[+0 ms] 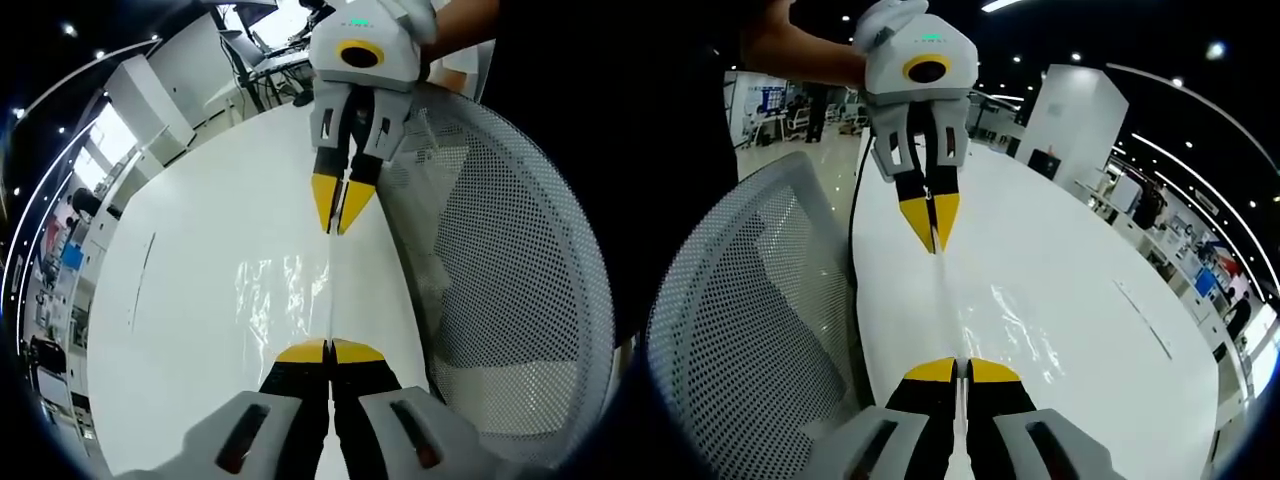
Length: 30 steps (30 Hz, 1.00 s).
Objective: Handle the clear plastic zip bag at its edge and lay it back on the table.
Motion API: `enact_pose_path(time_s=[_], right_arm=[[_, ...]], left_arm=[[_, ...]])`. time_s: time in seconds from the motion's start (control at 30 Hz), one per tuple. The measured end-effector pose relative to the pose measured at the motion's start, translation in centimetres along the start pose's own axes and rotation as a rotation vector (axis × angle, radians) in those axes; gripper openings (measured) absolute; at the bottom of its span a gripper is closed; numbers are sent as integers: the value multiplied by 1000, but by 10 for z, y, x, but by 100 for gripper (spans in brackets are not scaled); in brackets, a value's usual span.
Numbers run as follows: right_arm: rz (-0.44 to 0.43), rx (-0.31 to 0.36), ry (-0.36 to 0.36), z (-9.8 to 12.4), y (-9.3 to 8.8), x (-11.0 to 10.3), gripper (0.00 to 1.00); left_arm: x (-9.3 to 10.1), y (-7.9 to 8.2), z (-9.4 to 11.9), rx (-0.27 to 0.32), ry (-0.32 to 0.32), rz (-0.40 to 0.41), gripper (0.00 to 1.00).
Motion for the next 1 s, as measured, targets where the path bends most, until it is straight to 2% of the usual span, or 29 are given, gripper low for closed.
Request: enact_pose_path(time_s=[1.0], right_arm=[[3,-32,-14,8,-15,3,0]], left_arm=[[2,-10,8,7,20,34,0]])
Point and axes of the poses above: the point that each gripper's makers call its tool centre point, and the gripper's own axes: z roughly backward along the fingers, x roughly to its right, y roughly out of its top, the point moved 4 cm from there along z, roughly backward along the fingers, and after that the axes turned 1 degree about -x, right-handed, at the moved point
